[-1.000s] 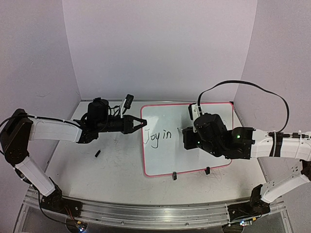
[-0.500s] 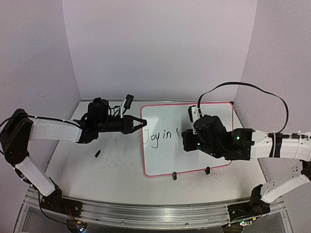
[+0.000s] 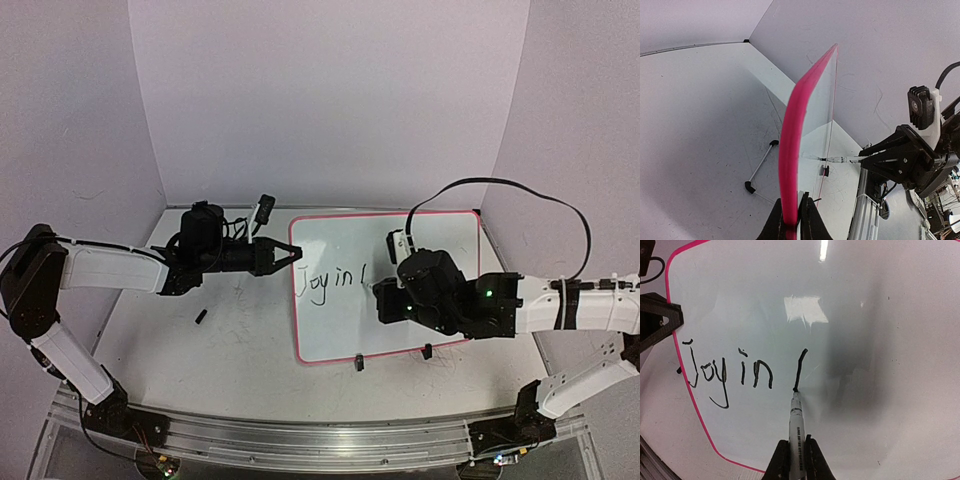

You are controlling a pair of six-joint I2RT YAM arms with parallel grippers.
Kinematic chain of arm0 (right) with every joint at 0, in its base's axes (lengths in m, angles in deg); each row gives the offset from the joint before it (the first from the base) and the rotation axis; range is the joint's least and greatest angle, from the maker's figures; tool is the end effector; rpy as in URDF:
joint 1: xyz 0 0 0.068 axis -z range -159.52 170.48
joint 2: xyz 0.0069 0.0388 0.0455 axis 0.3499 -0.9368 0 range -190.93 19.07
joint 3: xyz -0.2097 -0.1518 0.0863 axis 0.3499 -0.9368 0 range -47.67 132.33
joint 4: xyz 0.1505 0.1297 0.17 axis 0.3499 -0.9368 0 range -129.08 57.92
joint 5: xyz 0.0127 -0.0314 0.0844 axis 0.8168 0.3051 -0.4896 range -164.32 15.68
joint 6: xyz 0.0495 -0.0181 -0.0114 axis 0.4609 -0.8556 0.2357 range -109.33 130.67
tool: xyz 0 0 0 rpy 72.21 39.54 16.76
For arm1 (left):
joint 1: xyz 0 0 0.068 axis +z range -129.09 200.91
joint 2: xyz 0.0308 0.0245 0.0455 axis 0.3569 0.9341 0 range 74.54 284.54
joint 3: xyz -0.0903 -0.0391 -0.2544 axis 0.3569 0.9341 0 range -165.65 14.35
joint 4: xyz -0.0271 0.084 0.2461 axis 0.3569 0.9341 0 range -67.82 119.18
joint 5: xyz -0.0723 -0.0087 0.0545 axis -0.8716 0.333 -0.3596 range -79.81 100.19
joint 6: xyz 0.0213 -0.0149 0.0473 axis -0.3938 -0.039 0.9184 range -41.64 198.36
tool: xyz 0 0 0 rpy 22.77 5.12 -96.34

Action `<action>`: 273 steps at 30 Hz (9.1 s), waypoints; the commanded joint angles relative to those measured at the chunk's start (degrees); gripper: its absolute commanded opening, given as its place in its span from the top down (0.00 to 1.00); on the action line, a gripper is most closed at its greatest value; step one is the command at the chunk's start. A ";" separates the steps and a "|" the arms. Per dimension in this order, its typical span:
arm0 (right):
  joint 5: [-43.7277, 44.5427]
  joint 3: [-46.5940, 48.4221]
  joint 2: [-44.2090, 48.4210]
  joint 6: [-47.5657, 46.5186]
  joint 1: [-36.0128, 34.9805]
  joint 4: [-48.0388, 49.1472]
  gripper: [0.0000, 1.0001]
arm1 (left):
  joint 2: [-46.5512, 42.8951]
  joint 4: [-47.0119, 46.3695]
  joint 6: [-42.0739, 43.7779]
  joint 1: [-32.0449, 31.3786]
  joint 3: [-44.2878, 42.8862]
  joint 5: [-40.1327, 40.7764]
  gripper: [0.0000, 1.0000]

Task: Write a sentence on the whiteboard

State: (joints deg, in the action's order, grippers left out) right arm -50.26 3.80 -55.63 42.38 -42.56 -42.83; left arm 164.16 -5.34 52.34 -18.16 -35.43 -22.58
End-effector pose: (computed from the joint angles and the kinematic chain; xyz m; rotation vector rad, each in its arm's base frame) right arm 0.1432 0.2498 0.2672 -0.3440 2.1244 0.5283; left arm 0.2568 -0.2334 0.2444 0.6629 1.8367 -1.2941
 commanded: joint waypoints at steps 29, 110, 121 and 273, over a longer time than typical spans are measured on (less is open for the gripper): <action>2.29 2.20 0.61 -3.76 0.25 5.65 1.00 | -1.13 0.22 0.62 0.17 0.14 3.78 1.00; 1.32 -0.89 4.10 -4.60 4.24 5.30 1.00 | -0.85 0.20 0.18 0.13 -0.51 3.23 1.00; 2.18 -1.37 3.69 -3.44 4.21 3.66 1.00 | -0.96 0.23 0.15 0.17 -0.42 3.25 1.00; 3.27 -6.71 7.70 2.50 3.95 2.53 1.00 | -0.93 0.20 -0.18 0.10 -0.04 2.86 1.00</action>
State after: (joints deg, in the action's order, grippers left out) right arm -48.59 -1.83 -48.11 44.01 -38.89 -39.67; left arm 164.16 -5.50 51.31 -18.42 -35.43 -24.07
